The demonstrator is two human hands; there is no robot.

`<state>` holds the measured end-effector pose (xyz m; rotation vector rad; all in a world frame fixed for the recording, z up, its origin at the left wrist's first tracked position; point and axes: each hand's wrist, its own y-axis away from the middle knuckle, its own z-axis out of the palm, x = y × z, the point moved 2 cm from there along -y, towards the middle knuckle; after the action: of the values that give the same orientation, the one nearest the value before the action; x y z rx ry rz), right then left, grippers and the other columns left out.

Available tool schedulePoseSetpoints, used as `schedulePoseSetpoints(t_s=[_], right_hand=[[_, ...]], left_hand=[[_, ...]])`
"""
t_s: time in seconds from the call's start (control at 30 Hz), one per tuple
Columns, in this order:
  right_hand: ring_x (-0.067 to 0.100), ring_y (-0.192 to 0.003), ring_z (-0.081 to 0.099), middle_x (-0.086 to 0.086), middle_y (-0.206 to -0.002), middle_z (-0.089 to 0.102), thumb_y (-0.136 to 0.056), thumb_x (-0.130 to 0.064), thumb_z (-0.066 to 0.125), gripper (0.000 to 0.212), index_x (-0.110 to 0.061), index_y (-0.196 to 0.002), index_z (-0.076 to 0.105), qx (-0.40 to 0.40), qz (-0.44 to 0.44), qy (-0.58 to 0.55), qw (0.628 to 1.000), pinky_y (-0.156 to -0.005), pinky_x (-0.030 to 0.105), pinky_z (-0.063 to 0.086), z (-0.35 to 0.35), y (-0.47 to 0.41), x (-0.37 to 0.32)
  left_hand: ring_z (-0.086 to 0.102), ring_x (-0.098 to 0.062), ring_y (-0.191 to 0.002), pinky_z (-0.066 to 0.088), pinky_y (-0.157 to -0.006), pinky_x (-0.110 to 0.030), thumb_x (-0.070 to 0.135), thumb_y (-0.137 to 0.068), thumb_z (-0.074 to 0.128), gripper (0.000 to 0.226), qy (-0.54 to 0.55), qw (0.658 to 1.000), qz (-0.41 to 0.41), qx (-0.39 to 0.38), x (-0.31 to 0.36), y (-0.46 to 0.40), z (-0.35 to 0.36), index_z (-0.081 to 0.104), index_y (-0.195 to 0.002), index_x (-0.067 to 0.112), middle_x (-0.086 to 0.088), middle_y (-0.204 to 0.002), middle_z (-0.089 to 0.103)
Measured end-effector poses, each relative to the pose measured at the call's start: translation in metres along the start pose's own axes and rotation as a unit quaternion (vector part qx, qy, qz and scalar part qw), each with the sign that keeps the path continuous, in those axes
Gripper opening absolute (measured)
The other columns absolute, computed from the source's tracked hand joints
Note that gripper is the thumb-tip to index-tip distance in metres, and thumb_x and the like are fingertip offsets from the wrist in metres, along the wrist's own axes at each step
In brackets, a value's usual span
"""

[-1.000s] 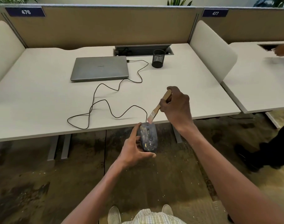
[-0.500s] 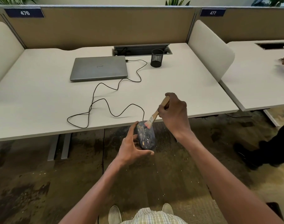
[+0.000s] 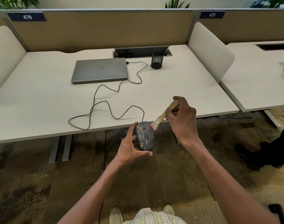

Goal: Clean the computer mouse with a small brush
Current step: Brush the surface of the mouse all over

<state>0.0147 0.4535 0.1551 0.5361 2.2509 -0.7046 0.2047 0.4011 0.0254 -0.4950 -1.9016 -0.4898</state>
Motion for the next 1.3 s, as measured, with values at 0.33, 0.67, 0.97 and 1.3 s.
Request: schedulePoseSetpoints(t_s=[0.33, 0.67, 0.97, 1.3], right_hand=[[0.018, -0.082, 0.074, 0.005, -0.095, 0.072, -0.096, -0.004, 0.063, 0.035, -0.011, -0.128, 0.053, -0.022, -0.05, -0.019, 0.998, -0.071, 0.028, 0.063, 0.0, -0.002, 0.009], [0.005, -0.089, 0.071, 0.003, -0.094, 0.07, -0.088, 0.021, 0.048, 0.035, -0.007, -0.106, 0.059, -0.146, -0.119, -0.059, 0.98, -0.081, 0.014, 0.057, 0.001, 0.002, 0.015], [-0.01, -0.086, 0.066, -0.004, -0.092, 0.068, -0.091, 0.015, 0.053, 0.027, -0.008, -0.104, 0.061, -0.13, -0.137, -0.07, 0.979, -0.078, 0.009, 0.053, 0.001, -0.006, 0.011], [0.011, -0.081, 0.075, -0.003, -0.091, 0.073, -0.093, 0.001, 0.065, 0.022, -0.014, -0.108, 0.06, -0.114, -0.099, -0.058, 0.987, -0.069, 0.03, 0.063, -0.015, 0.002, 0.008]], left_hand=[[0.066, -0.01, -0.103, 0.059, -0.079, -0.017, 0.03, -0.051, 0.101, 0.136, 0.0, 1.0, 0.002, -0.01, -0.003, -0.002, 0.001, 0.012, -0.151, 0.053, -0.013, -0.136, 0.059], [0.068, -0.014, -0.106, 0.058, -0.083, -0.018, 0.035, -0.047, 0.099, 0.139, 0.015, 1.0, -0.013, -0.015, -0.003, -0.007, -0.003, 0.012, -0.155, 0.047, -0.012, -0.133, 0.062], [0.065, -0.015, -0.11, 0.059, -0.089, -0.025, 0.028, -0.052, 0.1, 0.137, 0.005, 1.0, -0.008, -0.024, 0.007, -0.014, 0.002, 0.012, -0.157, 0.04, -0.014, -0.135, 0.06], [0.065, -0.008, -0.102, 0.058, -0.089, -0.025, 0.03, -0.053, 0.1, 0.137, -0.008, 1.0, -0.003, -0.018, 0.008, -0.017, 0.005, 0.012, -0.158, 0.039, -0.013, -0.134, 0.061]])
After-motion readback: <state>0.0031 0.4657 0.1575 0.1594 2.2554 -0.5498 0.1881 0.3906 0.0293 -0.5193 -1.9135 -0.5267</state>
